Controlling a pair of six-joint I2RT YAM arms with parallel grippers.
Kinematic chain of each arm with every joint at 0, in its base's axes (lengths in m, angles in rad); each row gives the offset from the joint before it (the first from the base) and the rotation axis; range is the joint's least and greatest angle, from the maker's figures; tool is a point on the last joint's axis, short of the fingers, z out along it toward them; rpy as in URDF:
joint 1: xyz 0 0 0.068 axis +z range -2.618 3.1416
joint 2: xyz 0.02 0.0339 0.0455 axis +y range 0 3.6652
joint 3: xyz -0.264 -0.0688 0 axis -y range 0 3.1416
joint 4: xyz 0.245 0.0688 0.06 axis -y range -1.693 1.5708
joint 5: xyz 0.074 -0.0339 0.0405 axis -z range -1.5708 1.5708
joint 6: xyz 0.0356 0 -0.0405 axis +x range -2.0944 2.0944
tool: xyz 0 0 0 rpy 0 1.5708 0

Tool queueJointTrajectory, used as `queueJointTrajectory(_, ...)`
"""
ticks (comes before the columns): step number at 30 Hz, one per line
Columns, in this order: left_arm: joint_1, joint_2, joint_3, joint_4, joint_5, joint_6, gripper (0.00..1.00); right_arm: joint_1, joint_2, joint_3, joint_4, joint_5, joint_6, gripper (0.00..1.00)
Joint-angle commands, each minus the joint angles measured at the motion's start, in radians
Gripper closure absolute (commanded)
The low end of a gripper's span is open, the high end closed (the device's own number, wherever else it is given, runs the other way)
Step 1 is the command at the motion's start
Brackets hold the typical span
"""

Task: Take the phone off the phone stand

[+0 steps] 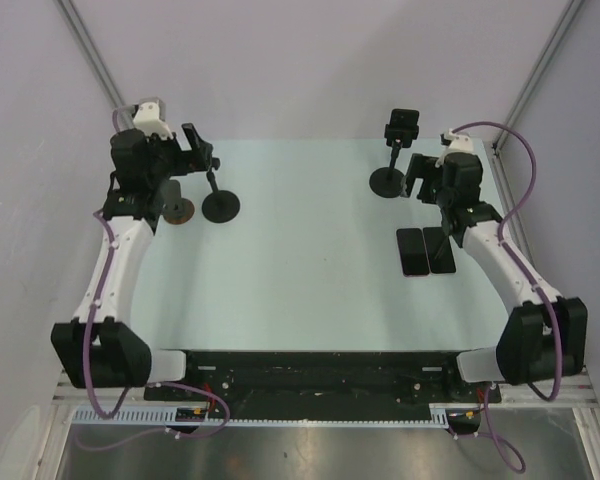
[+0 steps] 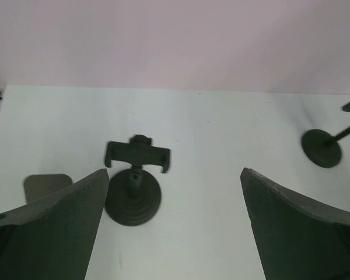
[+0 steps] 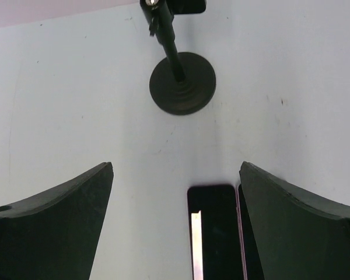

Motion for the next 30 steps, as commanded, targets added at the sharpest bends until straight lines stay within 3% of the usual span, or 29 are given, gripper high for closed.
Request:
queueJointTrajectory(1,-0.083,-0.134,-0.075,-0.046,0.03,-0.121,0.0,-0.007,0.151,0.129,0.101,0.021,0.018,0.05)
queueJointTrajectory(8,-0.268,-0.312,-0.195,-0.111,0.01,-0.101,0.0,-0.012,0.425,0.344,0.195,0.06,-0.042,0.07)
queueJointTrajectory(15,-0.29,-0.399,-0.313,-0.109,-0.005,-0.076,0.0,-0.016,0.637,0.53,0.216,0.067,-0.062,0.13)
queueJointTrajectory(23,-0.293,-0.369,-0.312,-0.109,0.021,-0.081,0.0,0.007,0.8,0.708,0.205,0.08,-0.077,0.17)
queueJointTrajectory(26,-0.295,-0.358,-0.308,-0.109,0.025,-0.072,0.0,0.014,0.815,0.7,0.221,0.099,-0.079,0.23)
queueJointTrajectory(29,-0.298,-0.355,-0.308,-0.109,0.027,-0.058,0.0,0.016,0.817,0.688,0.224,0.101,-0.089,0.35)
queueJointTrajectory(30,-0.298,-0.352,-0.308,-0.109,0.032,-0.055,0.0,0.016,0.806,0.683,0.221,0.09,-0.098,0.47)
